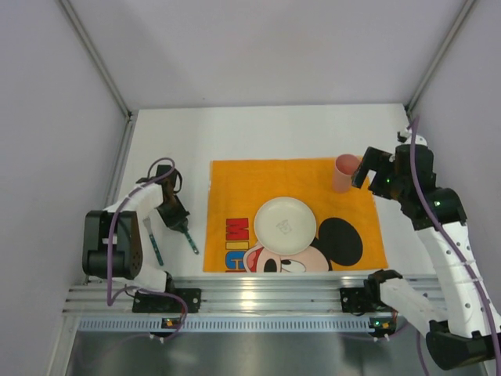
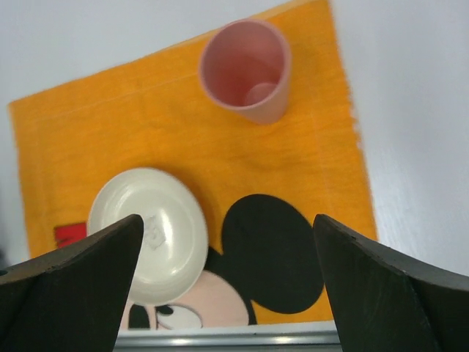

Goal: Set the dinner table for one person

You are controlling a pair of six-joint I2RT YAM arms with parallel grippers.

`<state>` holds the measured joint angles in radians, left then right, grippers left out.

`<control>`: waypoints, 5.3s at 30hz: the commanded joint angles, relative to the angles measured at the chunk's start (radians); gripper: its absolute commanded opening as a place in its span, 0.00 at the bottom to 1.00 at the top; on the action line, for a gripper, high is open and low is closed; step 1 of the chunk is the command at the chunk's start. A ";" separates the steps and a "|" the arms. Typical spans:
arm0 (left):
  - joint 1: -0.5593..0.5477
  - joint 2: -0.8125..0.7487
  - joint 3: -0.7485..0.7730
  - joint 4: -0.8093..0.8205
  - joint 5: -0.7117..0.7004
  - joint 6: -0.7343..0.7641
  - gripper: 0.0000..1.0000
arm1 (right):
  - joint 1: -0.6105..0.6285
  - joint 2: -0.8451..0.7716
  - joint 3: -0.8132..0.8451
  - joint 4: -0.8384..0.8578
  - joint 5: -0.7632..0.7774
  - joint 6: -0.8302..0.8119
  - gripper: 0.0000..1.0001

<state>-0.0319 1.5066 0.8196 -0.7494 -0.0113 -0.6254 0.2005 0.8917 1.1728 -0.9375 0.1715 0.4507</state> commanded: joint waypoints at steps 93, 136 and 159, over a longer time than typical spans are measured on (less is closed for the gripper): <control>0.074 -0.267 0.220 -0.217 -0.165 0.047 0.95 | 0.353 0.260 -0.288 -0.003 -0.081 0.178 0.68; 0.204 0.518 0.561 0.095 -0.009 -0.100 0.06 | 0.275 0.639 0.060 0.014 -0.210 -0.078 0.75; -0.345 0.113 0.410 0.203 0.224 0.135 0.00 | 0.257 0.540 0.125 -0.024 -0.219 -0.034 0.77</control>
<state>-0.3340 1.6955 1.3613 -0.6113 0.1566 -0.4728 0.4667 1.5082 1.2800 -0.9459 -0.0513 0.3962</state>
